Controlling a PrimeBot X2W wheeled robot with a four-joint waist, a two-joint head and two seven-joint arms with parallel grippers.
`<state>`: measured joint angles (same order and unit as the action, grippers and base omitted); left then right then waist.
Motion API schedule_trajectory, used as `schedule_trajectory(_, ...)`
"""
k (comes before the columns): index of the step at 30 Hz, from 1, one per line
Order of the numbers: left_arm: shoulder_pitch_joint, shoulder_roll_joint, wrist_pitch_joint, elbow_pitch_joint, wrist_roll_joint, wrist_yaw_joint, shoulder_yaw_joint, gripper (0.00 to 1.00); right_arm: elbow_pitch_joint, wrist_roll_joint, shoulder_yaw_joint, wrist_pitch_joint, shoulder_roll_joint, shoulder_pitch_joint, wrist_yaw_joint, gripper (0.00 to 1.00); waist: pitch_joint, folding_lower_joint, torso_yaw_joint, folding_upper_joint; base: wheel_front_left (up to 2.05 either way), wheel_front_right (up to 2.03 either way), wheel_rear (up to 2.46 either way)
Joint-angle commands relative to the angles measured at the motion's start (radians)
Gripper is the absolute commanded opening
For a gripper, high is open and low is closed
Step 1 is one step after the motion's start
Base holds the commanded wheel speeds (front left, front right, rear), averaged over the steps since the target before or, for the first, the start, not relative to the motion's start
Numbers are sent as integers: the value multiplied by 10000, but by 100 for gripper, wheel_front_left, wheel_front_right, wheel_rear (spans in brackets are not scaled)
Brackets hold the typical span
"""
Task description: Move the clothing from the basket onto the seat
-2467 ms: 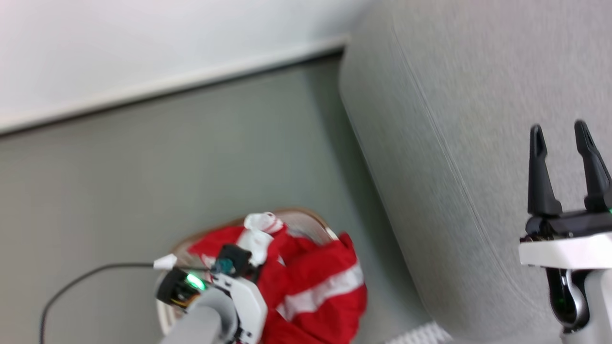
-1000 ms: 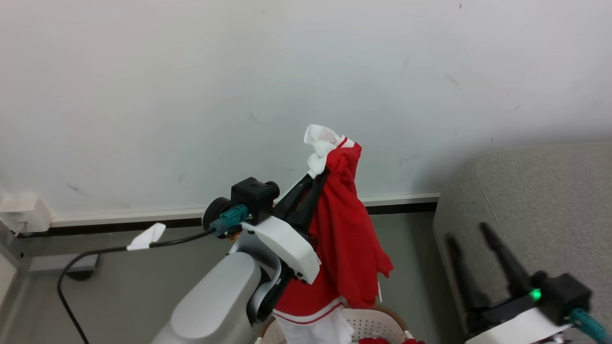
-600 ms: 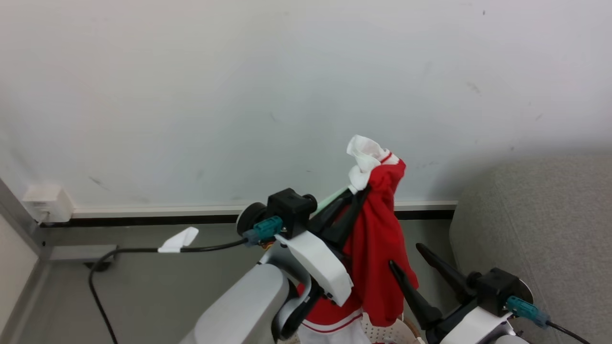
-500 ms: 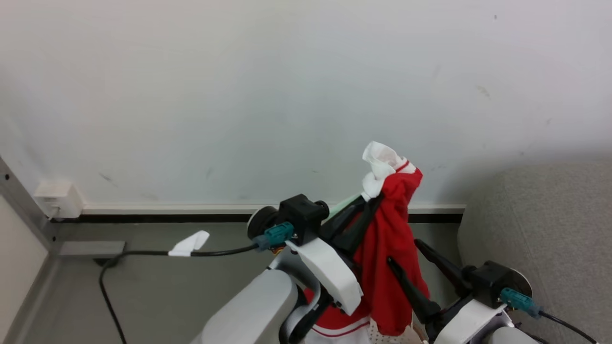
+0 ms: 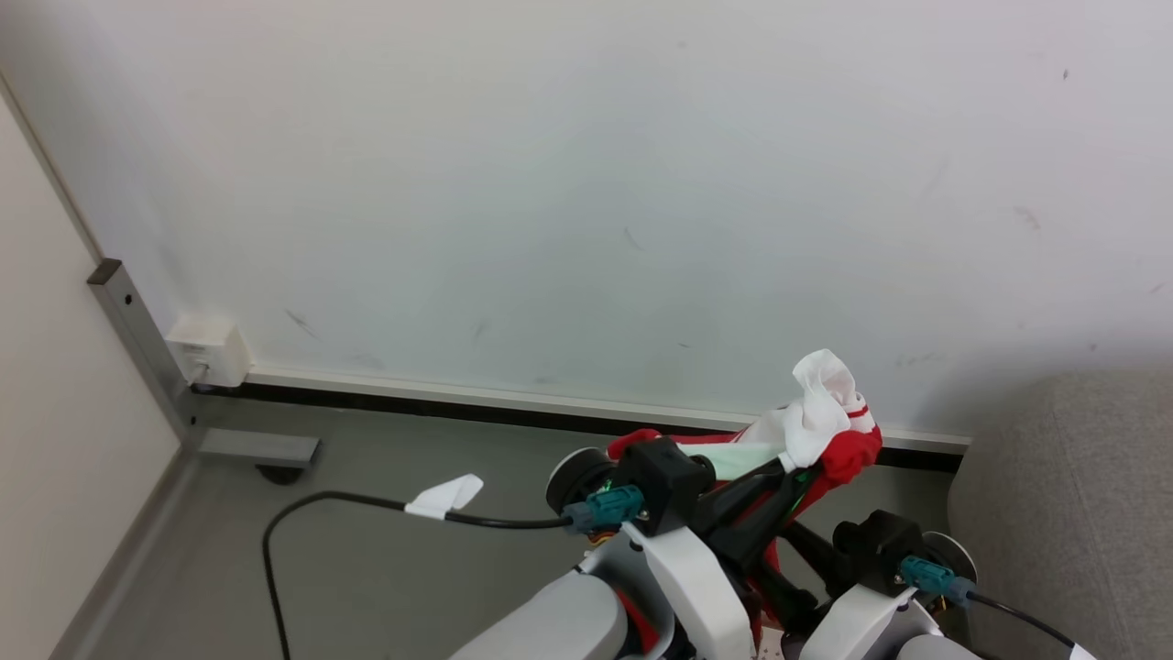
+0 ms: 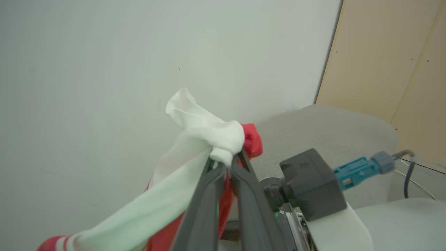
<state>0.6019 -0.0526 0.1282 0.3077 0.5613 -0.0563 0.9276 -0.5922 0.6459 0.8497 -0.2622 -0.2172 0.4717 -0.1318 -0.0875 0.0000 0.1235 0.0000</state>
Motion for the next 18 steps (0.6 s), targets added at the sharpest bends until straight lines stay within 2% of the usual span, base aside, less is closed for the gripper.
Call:
schedule_trajectory(1, -102, 13, -26, -39, 88, 48, 21, 0, -83, 172, 75, -15, 10, 142, 21, 0, -31, 0, 87, 0, 0, 0, 0)
schedule_trajectory(6, -89, -25, 90, 158, 225, 244, -151, 0, 16, 288, -103, -17, -77, 79, 21, 0, -61, 0, 143, 0, 0, 0, 0)
schedule_trajectory(10, -206, -140, 341, 605, 482, 362, -452, 0, 297, 204, -644, -15, -178, -353, 21, 0, -67, 0, 73, 0, 0, 0, 0)
schedule_trajectory(18, -452, -284, 723, 996, 603, 446, -675, 0, 1435, -649, -2514, -15, -450, -1357, 21, 0, 56, 0, -421, 0, 0, 0, 0)
